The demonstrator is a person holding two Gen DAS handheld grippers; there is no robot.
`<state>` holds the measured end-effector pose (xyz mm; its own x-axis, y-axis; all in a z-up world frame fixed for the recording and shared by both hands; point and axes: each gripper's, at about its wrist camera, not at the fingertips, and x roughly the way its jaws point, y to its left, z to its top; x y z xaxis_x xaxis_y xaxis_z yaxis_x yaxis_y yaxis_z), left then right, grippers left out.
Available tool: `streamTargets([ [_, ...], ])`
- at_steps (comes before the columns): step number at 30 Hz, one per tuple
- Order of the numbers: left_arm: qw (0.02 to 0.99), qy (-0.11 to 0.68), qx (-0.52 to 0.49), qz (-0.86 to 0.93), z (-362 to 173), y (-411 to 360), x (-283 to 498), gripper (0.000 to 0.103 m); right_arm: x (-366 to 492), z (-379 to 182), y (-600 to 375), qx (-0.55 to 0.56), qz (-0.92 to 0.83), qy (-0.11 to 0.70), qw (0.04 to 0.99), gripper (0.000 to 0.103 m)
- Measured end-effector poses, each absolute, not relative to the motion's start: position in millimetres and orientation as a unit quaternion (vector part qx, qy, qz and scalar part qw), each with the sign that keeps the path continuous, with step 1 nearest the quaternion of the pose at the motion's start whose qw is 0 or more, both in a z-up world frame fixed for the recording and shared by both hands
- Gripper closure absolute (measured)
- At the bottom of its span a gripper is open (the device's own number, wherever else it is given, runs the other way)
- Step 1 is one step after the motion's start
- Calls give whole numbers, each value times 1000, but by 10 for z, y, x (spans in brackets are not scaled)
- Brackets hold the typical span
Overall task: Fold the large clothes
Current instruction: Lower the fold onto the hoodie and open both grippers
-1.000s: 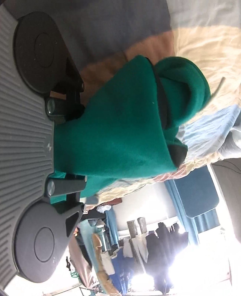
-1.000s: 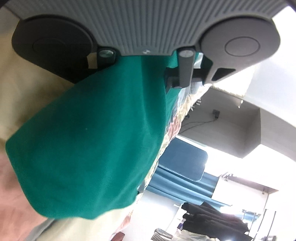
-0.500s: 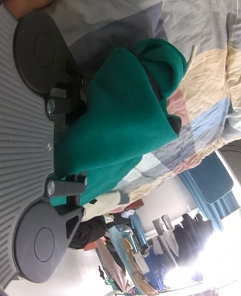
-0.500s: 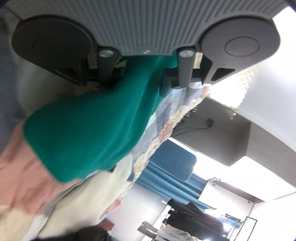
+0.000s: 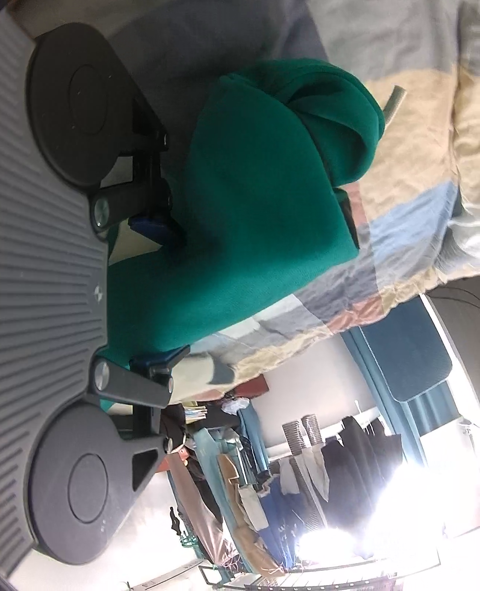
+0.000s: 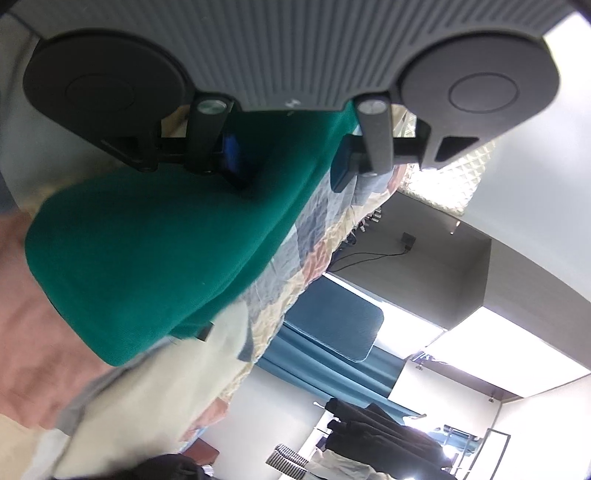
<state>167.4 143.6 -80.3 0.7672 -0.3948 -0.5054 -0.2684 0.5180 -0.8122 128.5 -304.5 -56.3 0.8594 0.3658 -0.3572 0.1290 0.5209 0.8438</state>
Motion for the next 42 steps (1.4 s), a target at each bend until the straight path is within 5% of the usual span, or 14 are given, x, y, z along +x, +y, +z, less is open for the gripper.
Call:
streamTargets([
  [17,881,279,-375,-71,-680,1300,2936,15,2177,-487,-2981,363,102,225,899,51],
  [29,930,277,-235,-61,-1018,966,3528,11,2554,-672,-2601,169,91,238,952,51],
  [42,943,283,-172,-37,-1151,806,3628,9,2688,-960,-2637,198,101,260,940,51],
])
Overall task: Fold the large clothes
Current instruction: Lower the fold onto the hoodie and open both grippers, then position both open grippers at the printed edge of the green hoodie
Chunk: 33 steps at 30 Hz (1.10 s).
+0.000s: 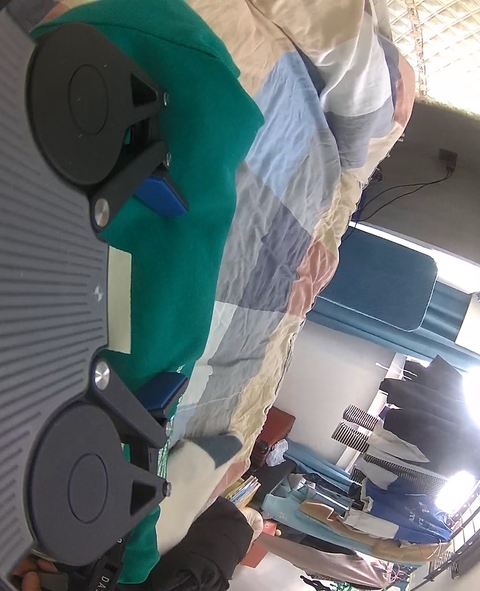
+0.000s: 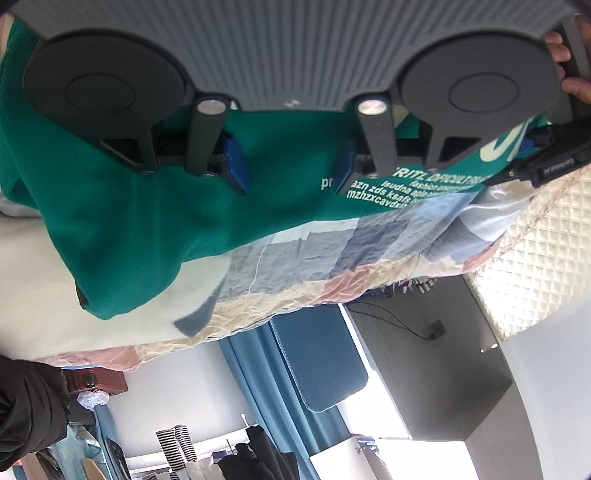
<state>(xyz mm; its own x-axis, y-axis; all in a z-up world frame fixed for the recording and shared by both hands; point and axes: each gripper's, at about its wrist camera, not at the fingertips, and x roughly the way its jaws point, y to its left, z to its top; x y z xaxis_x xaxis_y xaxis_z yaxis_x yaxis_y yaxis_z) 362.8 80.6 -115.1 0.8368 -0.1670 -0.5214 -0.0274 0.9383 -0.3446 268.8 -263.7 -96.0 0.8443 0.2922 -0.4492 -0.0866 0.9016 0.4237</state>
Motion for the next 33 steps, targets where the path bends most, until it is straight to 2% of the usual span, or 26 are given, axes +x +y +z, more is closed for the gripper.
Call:
streamTargets([
  [10,967,236,-86,-41,-734,622,2998,9,2146,-562,-2357,108,98,226,963,48],
  [16,963,245,-75,-82,-693,491,2612,9,1828,-481,-2207,93,110,228,963,48],
  [24,944,315,-59,-75,-1027,411,2762,9,1853,-643,-2104,79,103,266,955,46],
  [33,938,336,-59,-58,-1172,346,3056,4,2100,-871,-2128,110,108,291,944,43],
])
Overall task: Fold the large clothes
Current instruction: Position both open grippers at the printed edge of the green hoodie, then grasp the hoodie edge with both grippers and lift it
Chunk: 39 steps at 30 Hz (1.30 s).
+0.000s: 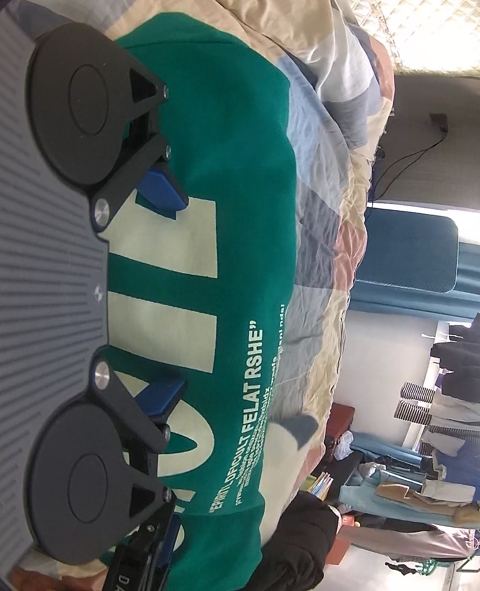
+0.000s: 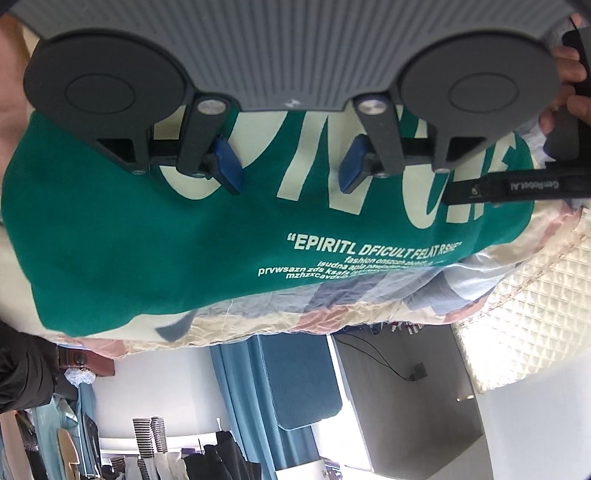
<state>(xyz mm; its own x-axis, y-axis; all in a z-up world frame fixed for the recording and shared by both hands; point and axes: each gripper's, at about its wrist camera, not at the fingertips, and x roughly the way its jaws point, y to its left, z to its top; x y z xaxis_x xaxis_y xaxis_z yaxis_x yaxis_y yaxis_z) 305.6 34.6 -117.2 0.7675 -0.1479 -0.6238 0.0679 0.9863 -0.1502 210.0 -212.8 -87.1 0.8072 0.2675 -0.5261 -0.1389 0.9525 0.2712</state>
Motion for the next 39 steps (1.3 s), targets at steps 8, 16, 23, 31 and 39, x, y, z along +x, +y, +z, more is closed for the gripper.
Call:
streamTargets([
  [8,938,332,-82,-60,-1318,414,3421,0,2338,-997,-2083,103,112,278,948,42],
  [16,945,308,-100,-54,-1188,450,3343,0,2319,-965,-2108,110,116,258,953,40],
  [23,941,295,-163,-27,-884,721,2800,0,1992,-730,-2179,155,111,244,951,35],
  [31,886,328,-327,2,-880,1169,2439,0,1578,-627,-2259,259,136,289,912,34],
  [39,823,370,-425,78,-1251,1559,2383,0,1771,-1080,-2400,380,147,362,839,5],
])
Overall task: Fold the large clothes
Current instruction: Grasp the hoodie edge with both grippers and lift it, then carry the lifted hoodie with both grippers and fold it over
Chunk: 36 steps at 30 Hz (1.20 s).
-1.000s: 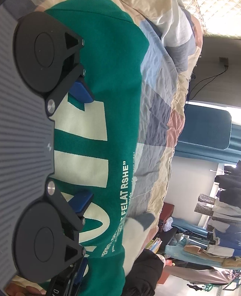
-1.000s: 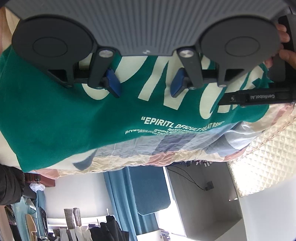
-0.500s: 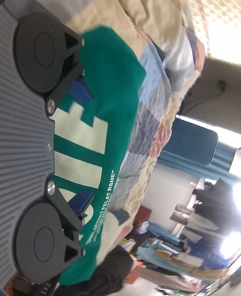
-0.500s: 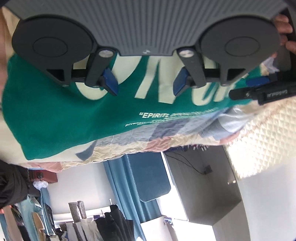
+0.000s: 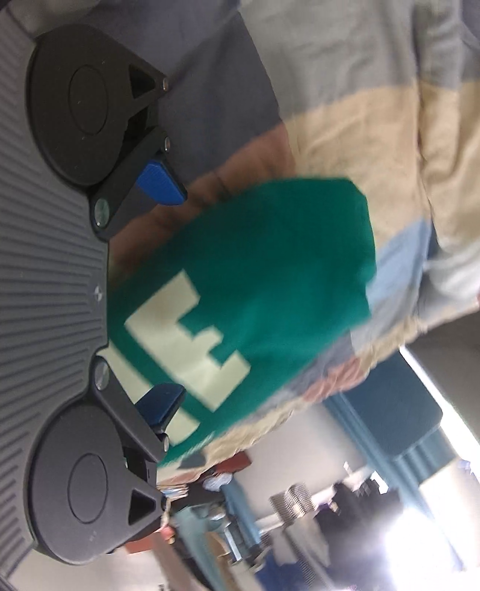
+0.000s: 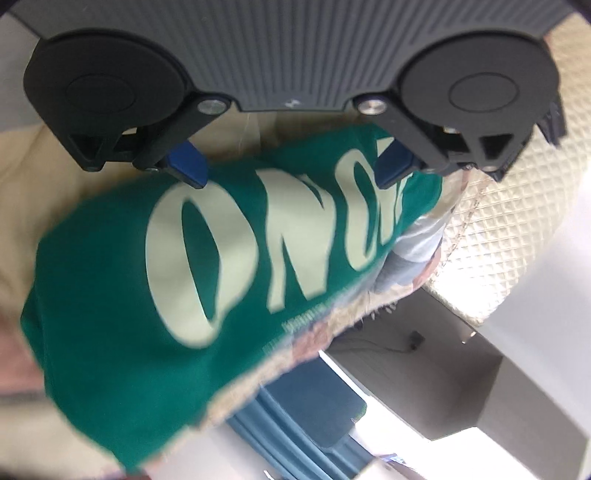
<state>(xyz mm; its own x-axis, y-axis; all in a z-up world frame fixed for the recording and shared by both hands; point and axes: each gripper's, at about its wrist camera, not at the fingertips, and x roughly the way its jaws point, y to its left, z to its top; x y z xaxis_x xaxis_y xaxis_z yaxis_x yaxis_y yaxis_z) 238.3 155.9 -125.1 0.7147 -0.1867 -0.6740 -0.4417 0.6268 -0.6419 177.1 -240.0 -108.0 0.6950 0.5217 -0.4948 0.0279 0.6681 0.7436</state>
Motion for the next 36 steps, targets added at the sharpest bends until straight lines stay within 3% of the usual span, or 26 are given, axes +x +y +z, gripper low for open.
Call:
streamTargets([
  [4,793,392,-459,81,-1535,1650,2526,0,1879,-1357,-2515,451,106,371,805,5],
  [10,769,350,-530,66,-1852,1767,2750,0,1944,-1637,-2910,562,21,295,772,5],
  [15,788,324,-520,61,-1923,1763,2931,0,2211,-1630,-2856,529,19,269,804,0],
  [30,781,316,-532,82,-2005,1789,3305,1,2836,-1702,-2713,519,36,260,814,1],
  [34,784,308,-533,77,-1960,1788,3288,13,2838,-1656,-2787,515,52,255,817,23],
  [36,786,302,-535,71,-1934,1790,3279,26,2821,-1589,-2783,514,64,245,820,38],
])
